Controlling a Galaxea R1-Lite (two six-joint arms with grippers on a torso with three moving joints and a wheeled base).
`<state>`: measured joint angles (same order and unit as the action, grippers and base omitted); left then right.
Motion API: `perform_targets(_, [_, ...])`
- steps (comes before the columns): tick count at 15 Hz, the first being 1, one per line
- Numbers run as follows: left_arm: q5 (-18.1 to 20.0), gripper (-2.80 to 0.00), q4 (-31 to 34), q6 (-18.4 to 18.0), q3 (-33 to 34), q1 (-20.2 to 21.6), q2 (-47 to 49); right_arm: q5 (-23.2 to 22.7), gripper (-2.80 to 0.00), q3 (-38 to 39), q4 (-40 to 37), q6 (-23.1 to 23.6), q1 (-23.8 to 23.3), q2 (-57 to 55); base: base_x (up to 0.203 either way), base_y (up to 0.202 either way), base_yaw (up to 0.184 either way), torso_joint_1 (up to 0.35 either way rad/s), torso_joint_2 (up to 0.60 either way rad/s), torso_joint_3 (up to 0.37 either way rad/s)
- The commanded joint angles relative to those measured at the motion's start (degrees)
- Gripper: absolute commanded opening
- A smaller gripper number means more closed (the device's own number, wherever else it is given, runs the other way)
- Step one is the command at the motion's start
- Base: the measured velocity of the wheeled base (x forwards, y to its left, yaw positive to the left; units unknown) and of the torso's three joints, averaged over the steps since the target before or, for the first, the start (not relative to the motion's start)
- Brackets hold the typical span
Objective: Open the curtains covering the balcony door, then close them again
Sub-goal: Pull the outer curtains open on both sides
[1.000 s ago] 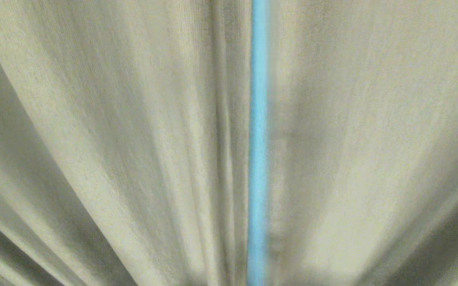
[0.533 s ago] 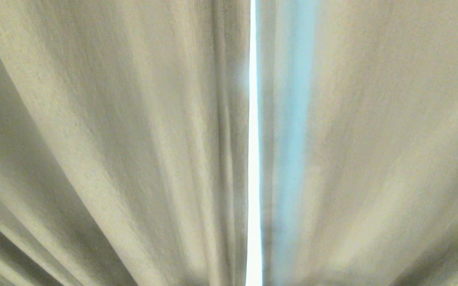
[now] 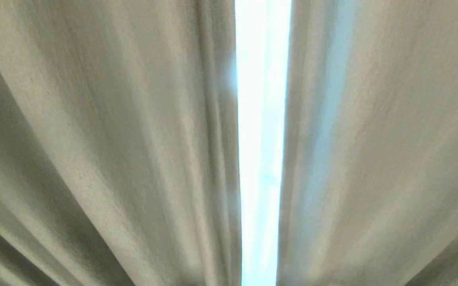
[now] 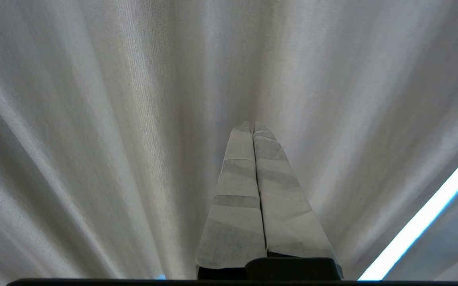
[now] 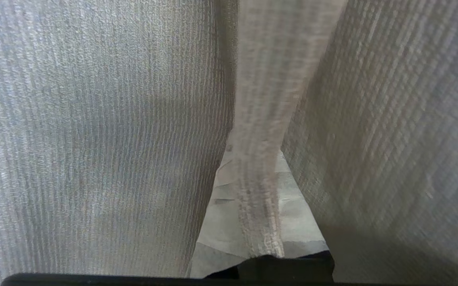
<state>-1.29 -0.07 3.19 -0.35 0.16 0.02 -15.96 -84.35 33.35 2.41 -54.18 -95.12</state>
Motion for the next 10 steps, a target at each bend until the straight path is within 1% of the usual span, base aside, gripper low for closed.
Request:
perform_targets(1, [-0.03,-2.8,-0.01,0.06,0.0,0.02,0.06,-0.21,-2.8,-0.12,0.13,-0.11,-1.78,-0.77,0.0,0.0,0.0,0.0,0.0,0.0])
perform_targets(4, [-0.03,-2.8,-0.01,0.06,0.0,0.02,0.06,-0.3,-2.8,0.06,0.13,-0.22,-3.07,-0.7,0.0,0.0,0.0,0.0,0.0,0.0])
perform_targets(10, [-0.03,-2.8,-0.01,0.06,0.0,0.02,0.04,-0.41,-2.8,0.03,0.21,-0.3,-3.65,0.1,0.0,0.0,0.0,0.0,0.0,0.0])
